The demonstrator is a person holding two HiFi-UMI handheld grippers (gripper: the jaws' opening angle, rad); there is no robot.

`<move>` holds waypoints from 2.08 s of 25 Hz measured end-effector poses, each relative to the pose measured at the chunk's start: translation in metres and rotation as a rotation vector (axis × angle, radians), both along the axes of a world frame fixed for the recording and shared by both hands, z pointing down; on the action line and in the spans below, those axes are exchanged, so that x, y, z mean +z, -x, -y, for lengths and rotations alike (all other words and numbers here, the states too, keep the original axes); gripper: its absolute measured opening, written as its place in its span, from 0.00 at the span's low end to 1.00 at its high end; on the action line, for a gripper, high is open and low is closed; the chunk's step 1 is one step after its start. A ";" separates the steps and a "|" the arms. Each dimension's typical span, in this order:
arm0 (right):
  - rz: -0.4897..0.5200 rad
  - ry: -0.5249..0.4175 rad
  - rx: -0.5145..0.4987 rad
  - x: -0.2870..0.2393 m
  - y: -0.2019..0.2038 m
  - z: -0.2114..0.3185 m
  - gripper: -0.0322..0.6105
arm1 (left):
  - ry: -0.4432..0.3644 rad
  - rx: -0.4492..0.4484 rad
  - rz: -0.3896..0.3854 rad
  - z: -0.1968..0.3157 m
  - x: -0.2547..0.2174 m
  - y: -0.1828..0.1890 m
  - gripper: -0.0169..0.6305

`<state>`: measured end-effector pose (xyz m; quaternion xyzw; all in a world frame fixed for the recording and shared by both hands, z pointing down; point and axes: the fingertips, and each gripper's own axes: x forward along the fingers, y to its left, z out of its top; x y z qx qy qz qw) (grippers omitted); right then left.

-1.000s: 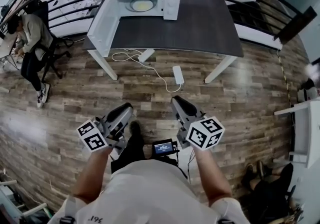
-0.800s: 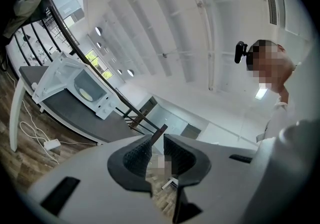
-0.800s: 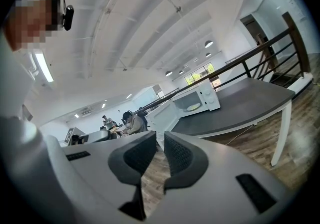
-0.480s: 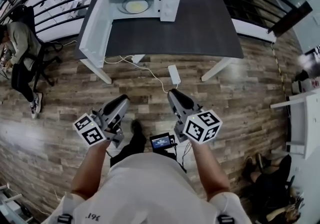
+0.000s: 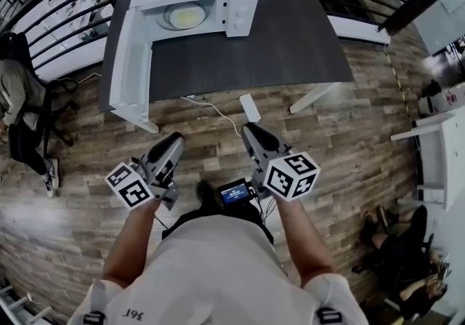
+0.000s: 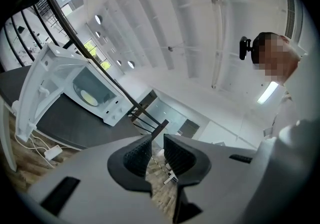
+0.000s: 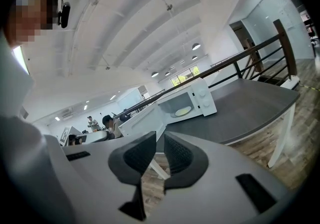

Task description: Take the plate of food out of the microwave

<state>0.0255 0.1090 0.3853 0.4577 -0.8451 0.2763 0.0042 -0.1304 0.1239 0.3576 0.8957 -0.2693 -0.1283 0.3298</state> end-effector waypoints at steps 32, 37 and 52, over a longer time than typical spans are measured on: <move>-0.132 0.048 -0.262 0.043 -0.043 0.303 0.10 | 0.014 -0.318 0.130 0.284 0.039 -0.056 0.11; -0.136 0.066 -0.254 0.050 -0.028 0.320 0.10 | 0.044 -0.307 0.138 0.304 0.049 -0.045 0.11; -0.193 0.100 -0.192 0.080 0.041 0.386 0.10 | 0.117 -0.292 0.149 0.394 0.084 0.002 0.11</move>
